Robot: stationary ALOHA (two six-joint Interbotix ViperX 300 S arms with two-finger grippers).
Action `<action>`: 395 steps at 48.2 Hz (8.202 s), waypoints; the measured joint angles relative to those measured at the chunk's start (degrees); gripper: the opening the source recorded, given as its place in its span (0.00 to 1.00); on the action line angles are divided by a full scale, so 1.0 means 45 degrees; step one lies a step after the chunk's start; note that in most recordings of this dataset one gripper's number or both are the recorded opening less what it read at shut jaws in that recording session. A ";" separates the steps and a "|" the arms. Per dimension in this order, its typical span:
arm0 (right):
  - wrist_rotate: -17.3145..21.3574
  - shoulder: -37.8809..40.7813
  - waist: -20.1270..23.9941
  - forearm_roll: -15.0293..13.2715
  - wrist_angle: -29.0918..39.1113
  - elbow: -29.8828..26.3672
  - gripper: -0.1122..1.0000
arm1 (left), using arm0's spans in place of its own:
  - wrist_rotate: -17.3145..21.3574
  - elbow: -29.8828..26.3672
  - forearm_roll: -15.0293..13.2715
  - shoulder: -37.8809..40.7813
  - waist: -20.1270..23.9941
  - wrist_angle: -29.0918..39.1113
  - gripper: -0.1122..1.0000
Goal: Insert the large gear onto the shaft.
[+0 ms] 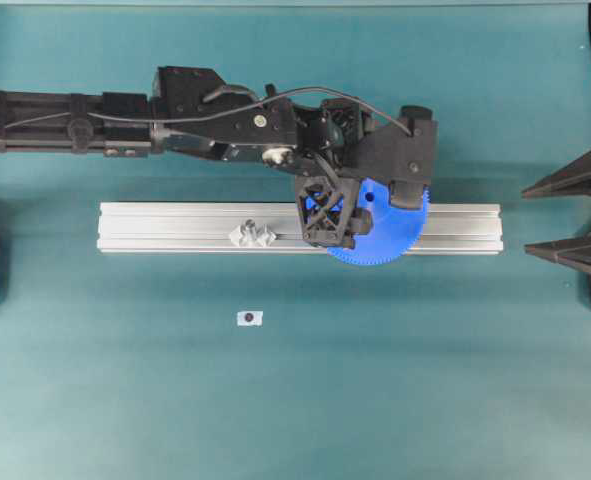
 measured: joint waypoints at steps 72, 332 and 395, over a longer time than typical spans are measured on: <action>0.0000 0.0000 0.0020 0.0000 -0.0020 0.0000 0.87 | 0.0000 -0.0234 0.0000 -0.0137 0.0059 0.0527 0.89; 0.0469 -0.0820 -0.0137 0.0000 0.1797 0.0078 0.87 | -0.1309 0.9141 0.0020 -1.0059 -0.0254 -0.2441 0.90; 0.1191 -0.0801 -0.0215 -0.0254 0.0820 0.1055 0.87 | -0.2051 1.6094 0.0020 -1.9258 -0.0527 -0.5156 0.81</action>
